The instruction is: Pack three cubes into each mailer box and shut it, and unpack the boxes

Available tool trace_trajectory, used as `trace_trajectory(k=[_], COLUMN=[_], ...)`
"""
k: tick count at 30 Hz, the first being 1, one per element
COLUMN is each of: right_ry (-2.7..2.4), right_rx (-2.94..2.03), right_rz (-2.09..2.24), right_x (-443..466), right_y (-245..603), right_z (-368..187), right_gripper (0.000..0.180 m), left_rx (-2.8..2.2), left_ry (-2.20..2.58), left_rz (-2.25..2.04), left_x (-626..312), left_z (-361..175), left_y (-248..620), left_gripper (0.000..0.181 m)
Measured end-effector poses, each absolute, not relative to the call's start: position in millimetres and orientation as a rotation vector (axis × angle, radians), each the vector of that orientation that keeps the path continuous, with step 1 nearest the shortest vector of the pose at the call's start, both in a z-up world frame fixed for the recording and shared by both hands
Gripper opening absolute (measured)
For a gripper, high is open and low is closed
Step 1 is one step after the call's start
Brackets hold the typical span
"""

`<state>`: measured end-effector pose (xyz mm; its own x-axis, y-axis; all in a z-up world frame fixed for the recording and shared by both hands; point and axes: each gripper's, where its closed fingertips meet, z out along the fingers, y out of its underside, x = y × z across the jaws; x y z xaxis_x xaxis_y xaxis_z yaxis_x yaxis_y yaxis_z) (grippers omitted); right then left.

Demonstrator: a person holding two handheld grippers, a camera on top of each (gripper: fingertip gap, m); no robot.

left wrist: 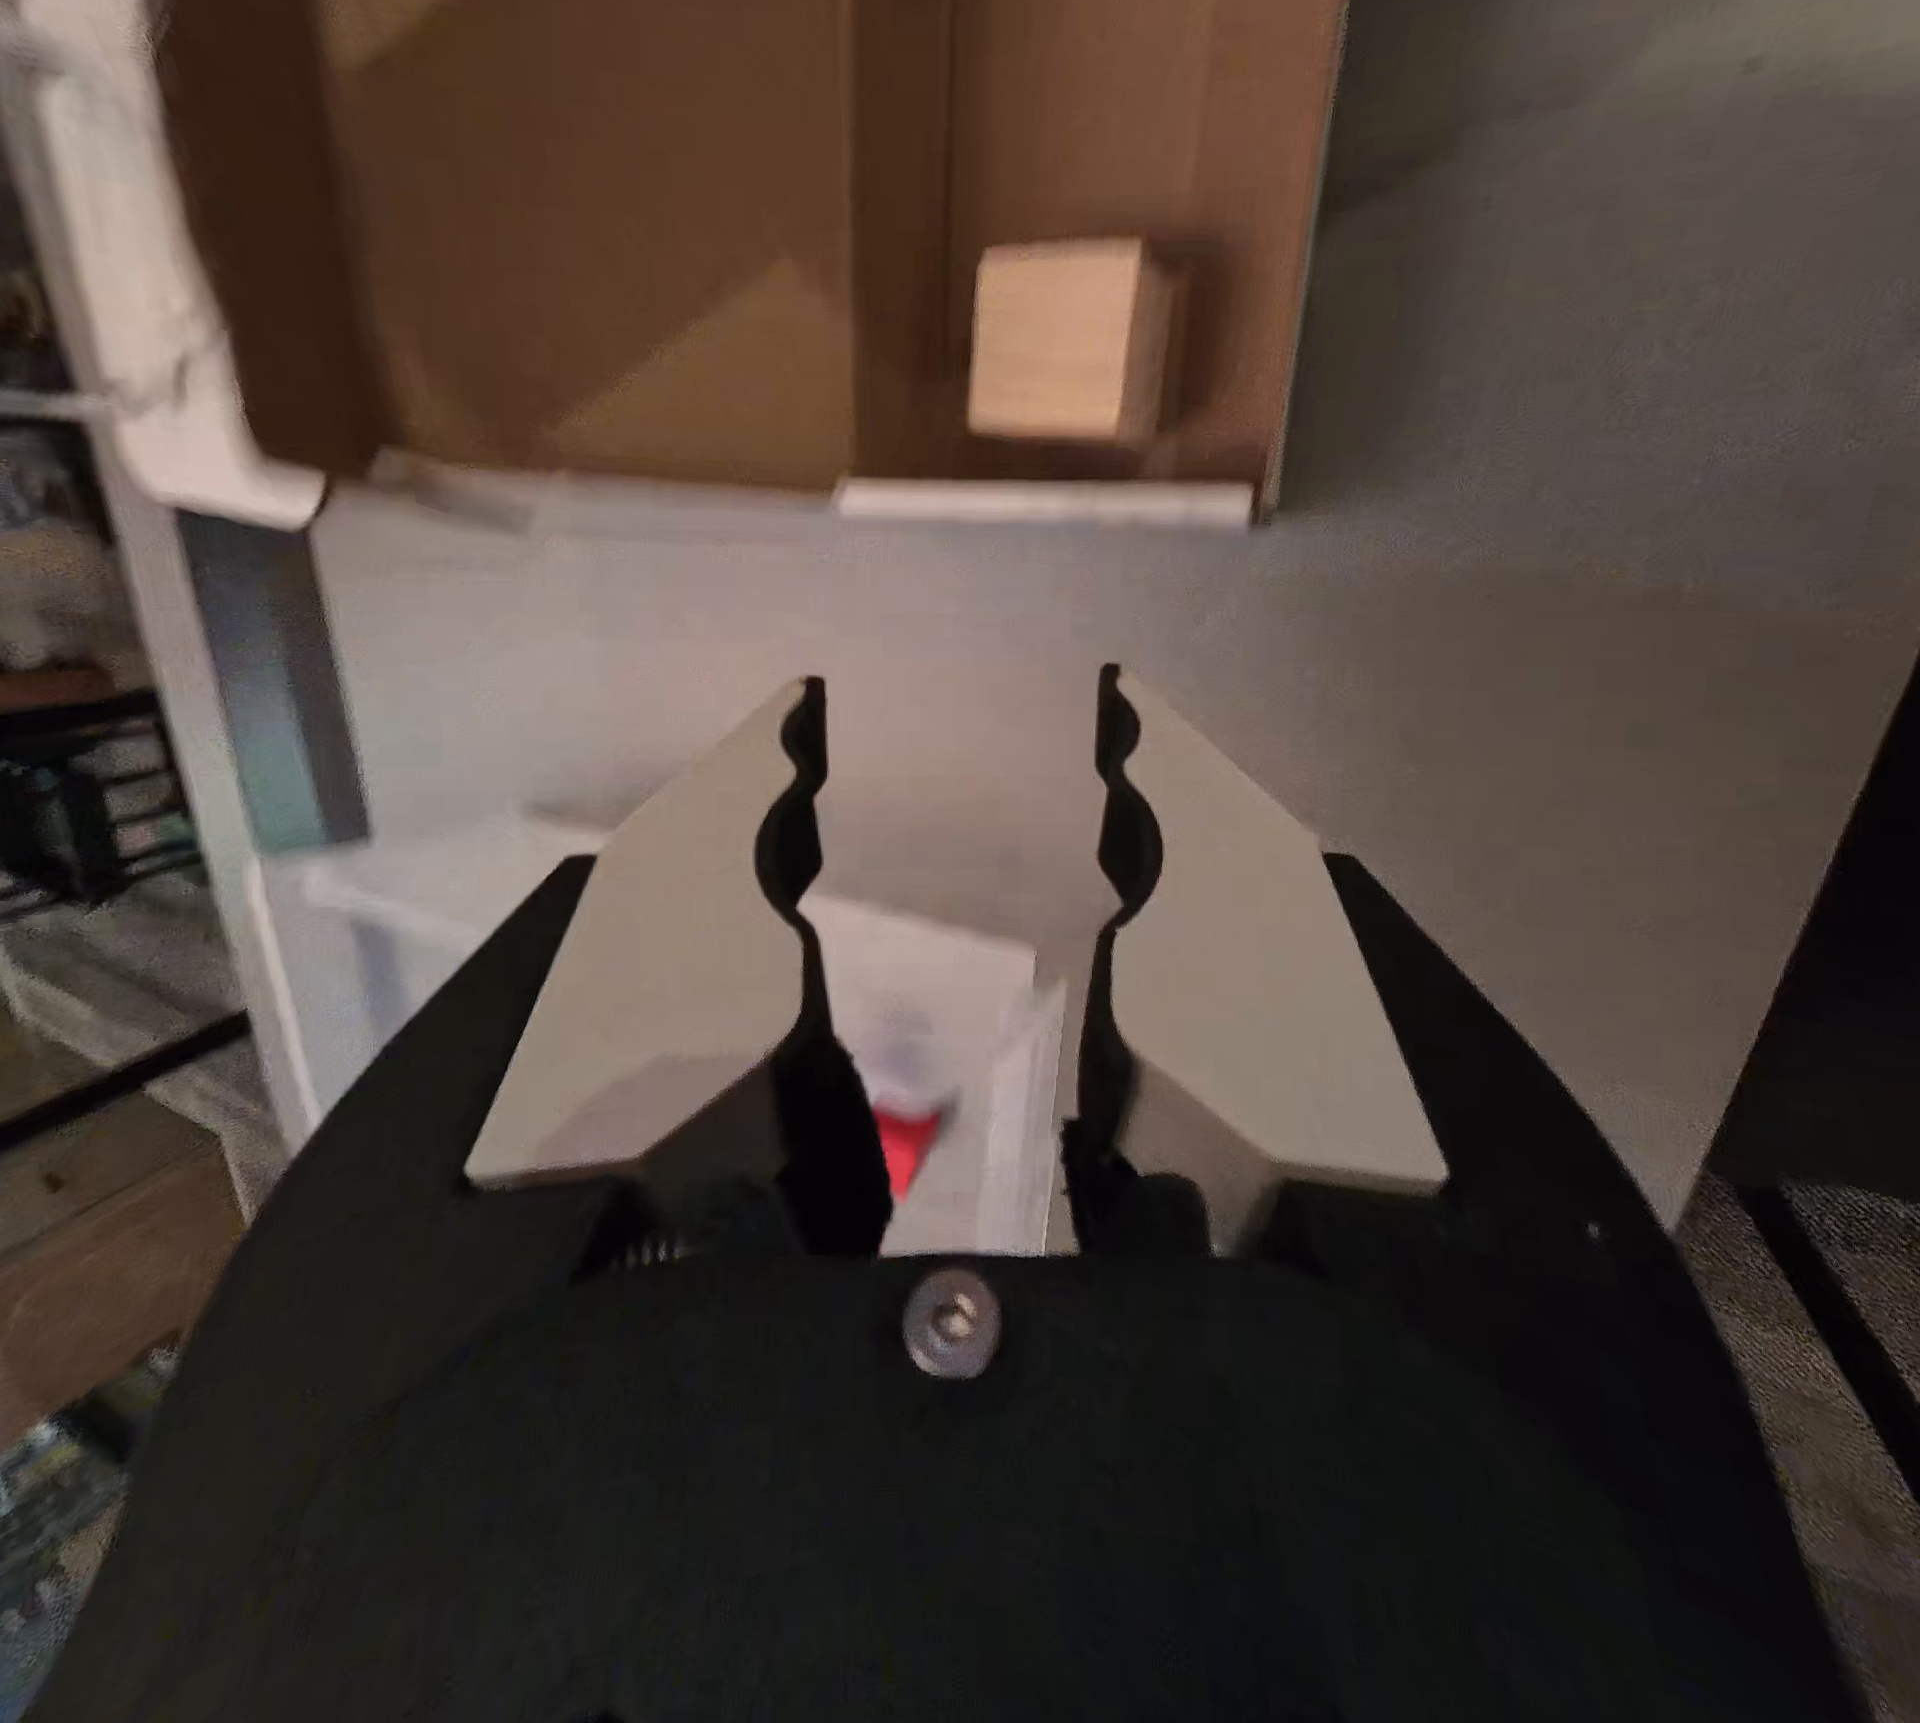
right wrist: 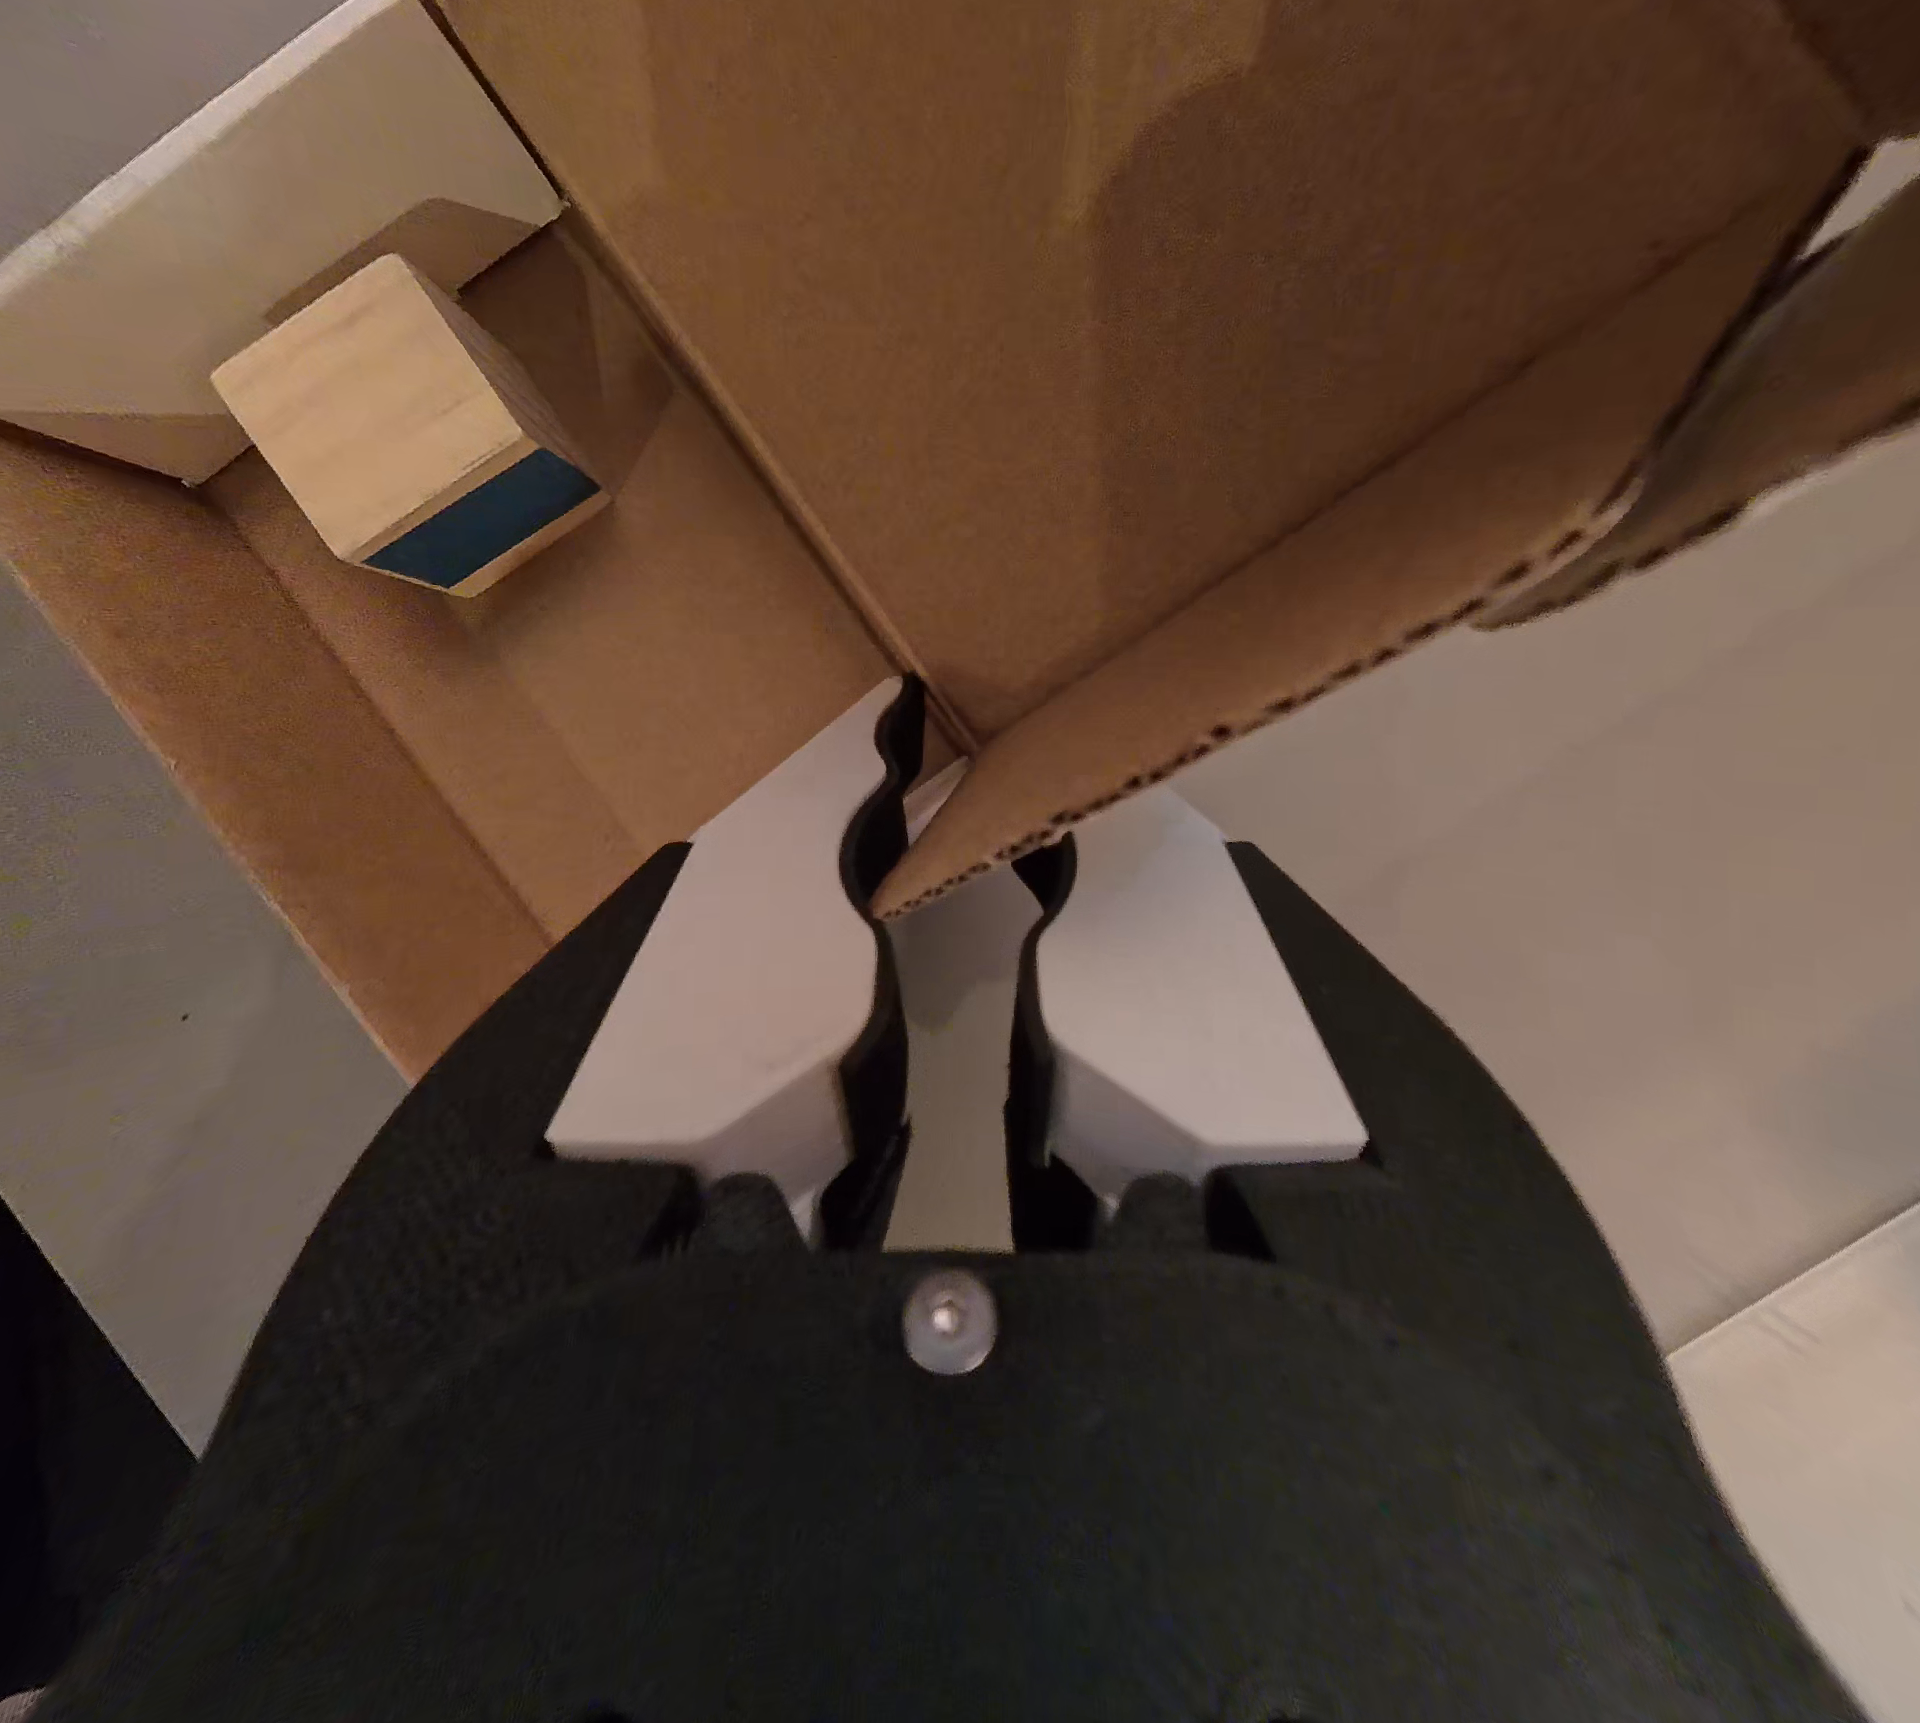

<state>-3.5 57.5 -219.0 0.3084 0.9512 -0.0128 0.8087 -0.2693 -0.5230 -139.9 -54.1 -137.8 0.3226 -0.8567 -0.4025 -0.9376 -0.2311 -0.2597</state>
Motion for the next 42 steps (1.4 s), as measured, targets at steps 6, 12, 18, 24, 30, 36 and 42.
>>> trace_trajectory(k=[6,12,18,24,30,36,42], right_ry=[-1.574,-1.566,-1.557,-1.552,-1.551,-1.550,-1.547], right_rx=[-2.149,-2.147,-2.148,-2.152,-2.151,-2.147,-2.140], right_rz=[0.461,0.465,0.464,0.474,0.480,0.482,0.483], right_x=[-5,-6,-5,-5,-5,-5,-7], right_y=[58,58,58,59,59,59,59], right_z=[-219,-219,-219,-219,-219,-219,-219], right_gripper=[0.012,0.012,0.012,0.011,0.011,0.011,0.011], left_rx=[-2.333,-2.513,-2.556,-2.561,-2.587,-2.493,-2.299], left_ry=[1.462,1.465,1.687,1.737,1.702,1.600,1.512], left_rz=[0.377,0.427,0.549,0.424,0.373,0.414,0.433], left_x=[-266,-340,-372,-365,-364,-358,-309], left_z=[-113,-156,-207,-229,-231,-201,-135], left_y=[-76,-72,-65,-66,-68,-63,-60], left_gripper=[0.050,0.043,0.048,0.027,0.026,0.026,0.026])
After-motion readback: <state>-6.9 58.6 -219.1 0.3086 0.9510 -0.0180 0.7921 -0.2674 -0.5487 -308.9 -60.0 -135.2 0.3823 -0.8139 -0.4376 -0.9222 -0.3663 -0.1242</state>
